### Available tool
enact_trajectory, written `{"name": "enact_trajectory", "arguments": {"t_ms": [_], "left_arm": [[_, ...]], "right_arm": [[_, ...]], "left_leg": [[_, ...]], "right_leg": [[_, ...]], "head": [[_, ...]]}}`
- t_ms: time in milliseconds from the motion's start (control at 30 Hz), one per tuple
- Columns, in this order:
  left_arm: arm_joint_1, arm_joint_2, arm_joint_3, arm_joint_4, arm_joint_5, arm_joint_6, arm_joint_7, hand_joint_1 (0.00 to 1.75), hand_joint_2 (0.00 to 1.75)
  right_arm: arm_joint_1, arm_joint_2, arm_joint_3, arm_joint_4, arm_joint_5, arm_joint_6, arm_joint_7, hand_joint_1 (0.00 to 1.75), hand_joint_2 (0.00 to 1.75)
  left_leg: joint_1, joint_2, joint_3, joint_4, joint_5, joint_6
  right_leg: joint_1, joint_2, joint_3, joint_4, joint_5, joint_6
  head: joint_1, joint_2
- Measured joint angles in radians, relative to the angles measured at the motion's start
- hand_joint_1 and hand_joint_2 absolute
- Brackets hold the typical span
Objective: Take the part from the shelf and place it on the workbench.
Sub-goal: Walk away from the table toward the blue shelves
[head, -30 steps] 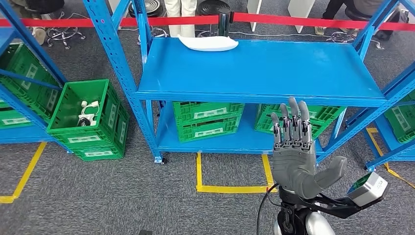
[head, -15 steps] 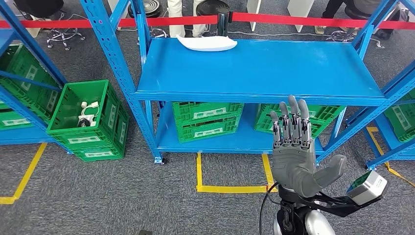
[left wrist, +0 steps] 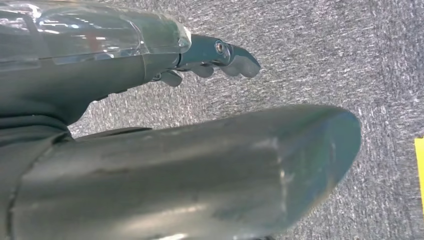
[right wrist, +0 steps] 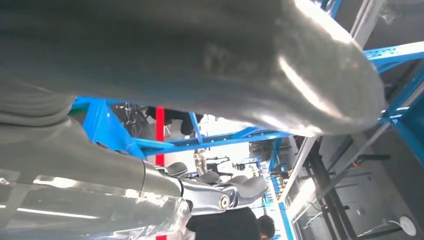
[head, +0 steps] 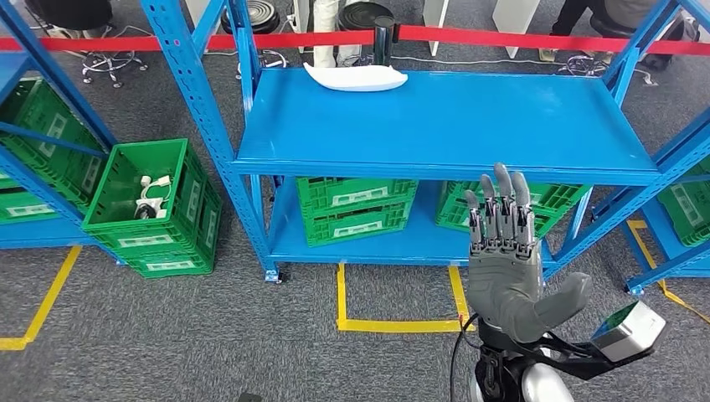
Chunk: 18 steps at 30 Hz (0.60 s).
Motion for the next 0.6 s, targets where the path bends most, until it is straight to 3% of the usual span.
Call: {"name": "enact_trajectory", "arguments": {"t_ms": [33,67,133,167,233,300,367,400,433,500,533,567,600], "left_arm": [[0.001,0.0,0.0,0.0,0.0,0.0,0.0,0.0,0.0],[0.002,0.0,0.0,0.0,0.0,0.0,0.001,0.0,0.0],[0.001,-0.001,0.0,0.0,0.0,0.0,0.001,0.0,0.0],[-0.001,-0.001,0.0,0.0,0.0,0.0,0.001,0.0,0.0],[-0.004,-0.001,0.0,0.0,-0.001,0.0,0.0,0.0,0.0],[-0.003,-0.001,0.0,0.0,-0.001,0.0,-0.001,0.0,0.0],[-0.003,-0.001,0.0,0.0,-0.001,0.0,-0.001,0.0,0.0],[-0.003,-0.001,0.0,0.0,-0.001,0.0,-0.001,0.0,0.0],[-0.004,-0.001,0.0,0.0,-0.001,0.0,-0.001,0.0,0.0],[-0.002,-0.001,0.0,0.0,-0.001,0.0,-0.001,0.0,0.0],[-0.001,0.0,0.0,0.0,-0.001,0.0,-0.001,0.0,0.0],[0.0,0.0,0.0,0.0,-0.001,0.0,-0.001,0.0,0.0],[0.001,0.0,0.0,0.0,-0.001,0.0,-0.001,0.0,0.0]], "right_arm": [[0.001,0.0,0.0,0.0,0.001,0.0,0.001,0.0,0.0],[0.001,0.0,0.0,0.0,0.003,0.0,0.001,0.0,0.0],[0.001,0.0,0.0,0.0,0.007,0.0,0.001,0.0,0.0],[0.002,0.0,0.0,0.0,0.01,0.0,0.002,0.0,0.0],[0.004,0.0,0.0,0.0,0.014,-0.001,0.005,0.0,0.0],[0.004,0.0,0.0,0.0,0.017,-0.002,0.007,0.0,0.0],[0.002,0.001,-0.001,-0.001,0.021,-0.002,0.007,0.0,0.0],[0.001,0.002,-0.001,-0.002,0.021,-0.002,0.007,0.0,0.0],[0.002,0.002,-0.001,-0.003,0.022,-0.002,0.007,0.0,0.0],[0.002,0.002,-0.001,-0.003,0.023,-0.002,0.007,0.0,0.0],[0.002,0.002,-0.001,-0.003,0.023,-0.002,0.007,0.0,0.0],[0.002,0.002,-0.001,-0.003,0.024,-0.002,0.007,0.0,0.0],[0.002,0.002,-0.001,-0.003,0.024,-0.002,0.007,0.0,0.0]], "left_leg": [[0.001,-0.002,0.001,0.001,-0.002,-0.003],[0.004,-0.007,0.004,0.002,-0.005,-0.008],[0.009,-0.023,0.01,0.009,-0.014,-0.023],[0.011,-0.032,0.009,0.015,-0.019,-0.032],[0.012,-0.052,0.002,0.021,-0.022,-0.048],[0.016,-0.07,-0.004,0.021,-0.02,-0.061],[0.016,-0.04,-0.02,0.053,-0.041,-0.07],[0.015,-0.018,-0.043,0.098,-0.065,-0.072],[0.013,0.004,-0.077,0.164,-0.095,-0.073],[0.013,0.011,-0.148,0.291,-0.139,-0.073],[0.012,0.012,-0.166,0.317,-0.137,-0.07],[0.011,0.015,-0.163,0.302,-0.112,-0.066],[0.008,0.025,-0.14,0.25,-0.073,-0.059]], "right_leg": [[-0.004,-0.002,-0.012,0.017,0.007,0.004],[-0.008,-0.002,-0.002,-0.01,0.036,0.008],[-0.02,0.019,0.059,-0.138,0.11,0.018],[-0.024,0.035,0.089,-0.198,0.132,0.019],[-0.025,0.051,0.112,-0.242,0.132,0.008],[-0.021,0.029,0.112,-0.241,0.129,-0.011],[-0.02,0.004,0.117,-0.243,0.127,-0.028],[-0.019,-0.009,0.119,-0.244,0.126,-0.035],[-0.015,-0.021,0.12,-0.244,0.124,-0.04],[-0.008,-0.044,0.121,-0.244,0.12,-0.046],[-0.004,-0.055,0.123,-0.243,0.118,-0.048],[-0.001,-0.064,0.127,-0.243,0.115,-0.049],[0.002,-0.073,0.133,-0.243,0.112,-0.049]], "head": [[0.0,0.0],[0.001,0.0],[0.002,0.0],[0.003,0.0],[0.003,0.0],[-0.001,0.0],[-0.012,0.0],[-0.018,0.0],[-0.024,0.0],[-0.031,0.0],[-0.032,0.0],[-0.033,0.0],[-0.034,0.0]]}}
